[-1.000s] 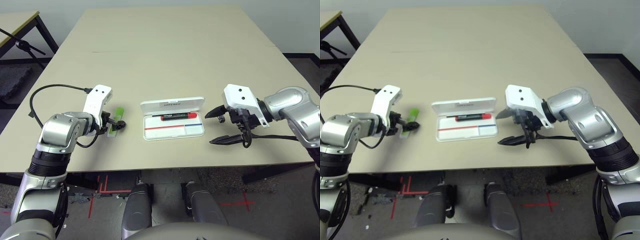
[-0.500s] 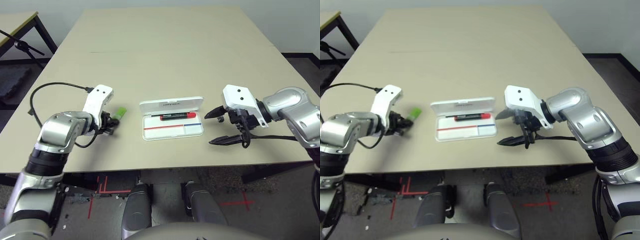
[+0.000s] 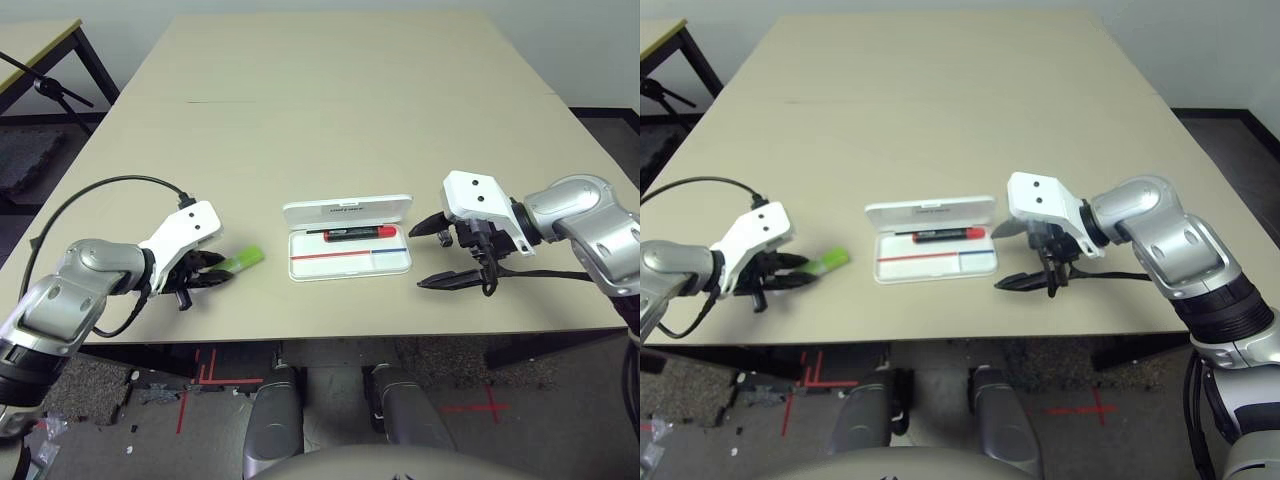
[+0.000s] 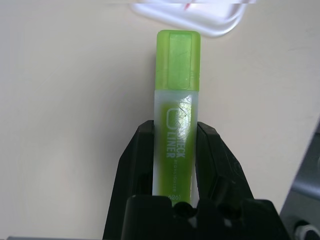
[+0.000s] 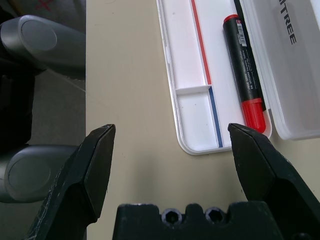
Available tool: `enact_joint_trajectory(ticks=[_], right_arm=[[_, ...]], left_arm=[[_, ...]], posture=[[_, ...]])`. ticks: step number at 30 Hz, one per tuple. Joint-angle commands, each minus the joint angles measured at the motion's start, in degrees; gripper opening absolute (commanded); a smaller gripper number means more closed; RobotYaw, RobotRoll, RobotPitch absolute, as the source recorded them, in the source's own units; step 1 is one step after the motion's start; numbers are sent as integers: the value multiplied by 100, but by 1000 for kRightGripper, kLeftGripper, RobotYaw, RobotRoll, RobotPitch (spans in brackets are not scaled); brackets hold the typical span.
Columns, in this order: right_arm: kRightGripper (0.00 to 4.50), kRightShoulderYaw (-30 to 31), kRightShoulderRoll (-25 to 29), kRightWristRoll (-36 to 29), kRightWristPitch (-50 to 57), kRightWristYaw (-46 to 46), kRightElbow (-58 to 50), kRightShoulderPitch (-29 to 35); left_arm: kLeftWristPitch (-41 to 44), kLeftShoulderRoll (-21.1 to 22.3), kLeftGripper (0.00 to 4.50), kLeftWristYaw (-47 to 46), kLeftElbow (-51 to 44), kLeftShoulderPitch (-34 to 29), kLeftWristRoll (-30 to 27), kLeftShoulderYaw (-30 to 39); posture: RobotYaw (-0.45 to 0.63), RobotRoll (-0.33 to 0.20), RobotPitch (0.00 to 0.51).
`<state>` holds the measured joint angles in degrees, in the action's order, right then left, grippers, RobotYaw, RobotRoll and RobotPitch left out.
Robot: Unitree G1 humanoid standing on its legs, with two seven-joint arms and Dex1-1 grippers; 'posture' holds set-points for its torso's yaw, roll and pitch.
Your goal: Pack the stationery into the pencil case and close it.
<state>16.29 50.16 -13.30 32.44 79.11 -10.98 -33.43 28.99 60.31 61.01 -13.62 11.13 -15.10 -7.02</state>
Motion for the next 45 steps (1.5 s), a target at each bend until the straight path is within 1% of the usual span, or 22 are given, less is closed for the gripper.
enact_joint_trajectory(ticks=[1,5,10,13,19,22,25,29,38,45], right_arm=[[4500,98,-24,13,-4,20,-3,-85],[4500,112,-18,24,-2,12,0,-92],[4500,155,-39,54,-23,0,54,-133],[4500,173,-56,70,-27,-22,61,-139],[4500,152,-54,86,-1,-65,6,-79],[4500,146,-44,99,5,-94,-5,-51],[4500,142,-28,101,17,-129,-32,-14],[4500,134,-15,95,34,-157,-59,15],[4500,138,20,148,-9,-209,-46,76],[4500,140,10,184,-23,-217,-35,87]], left_arm=[[-156,28,1071,217,-260,34,-22,39],[-81,-50,1071,295,-465,299,26,-81],[397,-295,1071,236,-636,987,253,-554],[855,-572,1071,183,-733,1498,342,-902],[1725,-1187,1071,-94,-771,2281,620,-1559],[2069,-1474,1071,-191,-757,2576,703,-1854],[2229,-1705,1071,-266,-699,2815,828,-2144],[2393,-1981,1071,-338,-617,2982,903,-2393],[2199,-2155,1071,-316,-388,3024,1122,-2872],[1986,-2295,1071,-287,-48,3112,1271,-2989]], posture=[[-21,0,120],[-20,0,120],[-18,0,118],[-22,0,117],[-35,0,118],[-41,0,117],[-47,0,118],[-54,0,117],[-65,0,117],[-73,0,115]])
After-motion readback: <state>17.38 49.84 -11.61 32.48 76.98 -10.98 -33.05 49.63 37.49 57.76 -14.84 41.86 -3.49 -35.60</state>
